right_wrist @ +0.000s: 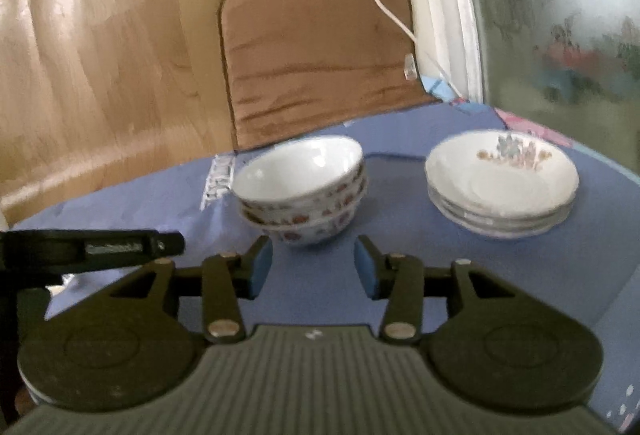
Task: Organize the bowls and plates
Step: 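Set the bowls onto the bowl stack and open both grippers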
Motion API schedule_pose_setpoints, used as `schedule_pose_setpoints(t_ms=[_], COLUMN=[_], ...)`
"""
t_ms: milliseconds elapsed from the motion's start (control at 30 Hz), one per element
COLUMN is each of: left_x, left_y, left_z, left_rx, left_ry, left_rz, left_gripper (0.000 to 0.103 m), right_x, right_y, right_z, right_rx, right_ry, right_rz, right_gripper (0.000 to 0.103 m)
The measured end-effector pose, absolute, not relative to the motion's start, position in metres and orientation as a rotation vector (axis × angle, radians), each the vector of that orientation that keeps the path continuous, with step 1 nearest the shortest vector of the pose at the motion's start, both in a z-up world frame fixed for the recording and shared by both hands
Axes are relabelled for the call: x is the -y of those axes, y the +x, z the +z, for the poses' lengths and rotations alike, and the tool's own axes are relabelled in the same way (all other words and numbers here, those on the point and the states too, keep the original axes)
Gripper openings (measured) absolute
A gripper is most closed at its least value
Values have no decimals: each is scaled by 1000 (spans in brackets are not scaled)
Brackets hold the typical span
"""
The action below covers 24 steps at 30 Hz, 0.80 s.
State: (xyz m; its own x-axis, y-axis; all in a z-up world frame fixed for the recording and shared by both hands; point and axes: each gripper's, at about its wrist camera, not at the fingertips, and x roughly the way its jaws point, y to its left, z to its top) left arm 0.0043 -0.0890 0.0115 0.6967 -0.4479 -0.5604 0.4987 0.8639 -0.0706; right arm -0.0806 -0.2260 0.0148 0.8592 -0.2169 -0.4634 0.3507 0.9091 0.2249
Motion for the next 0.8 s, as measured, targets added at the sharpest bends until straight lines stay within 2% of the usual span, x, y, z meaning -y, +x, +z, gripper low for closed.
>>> schedule_pose_setpoints(t_ms=[233, 567, 800], left_x=[99, 94, 94], left_y=[-8, -6, -2], left_z=[10, 10, 9], left_rx=[-547, -553, -571], left_ry=[182, 160, 153], left_rz=[-541, -550, -538], left_gripper=[43, 51, 51], right_x=[232, 232, 229], right_y=[-79, -75, -74], right_z=[12, 11, 11], right_rx=[-454, -474, -482], right_ry=[347, 343, 332], right_rz=[-308, -334, -330], right_gripper=[53, 53, 53])
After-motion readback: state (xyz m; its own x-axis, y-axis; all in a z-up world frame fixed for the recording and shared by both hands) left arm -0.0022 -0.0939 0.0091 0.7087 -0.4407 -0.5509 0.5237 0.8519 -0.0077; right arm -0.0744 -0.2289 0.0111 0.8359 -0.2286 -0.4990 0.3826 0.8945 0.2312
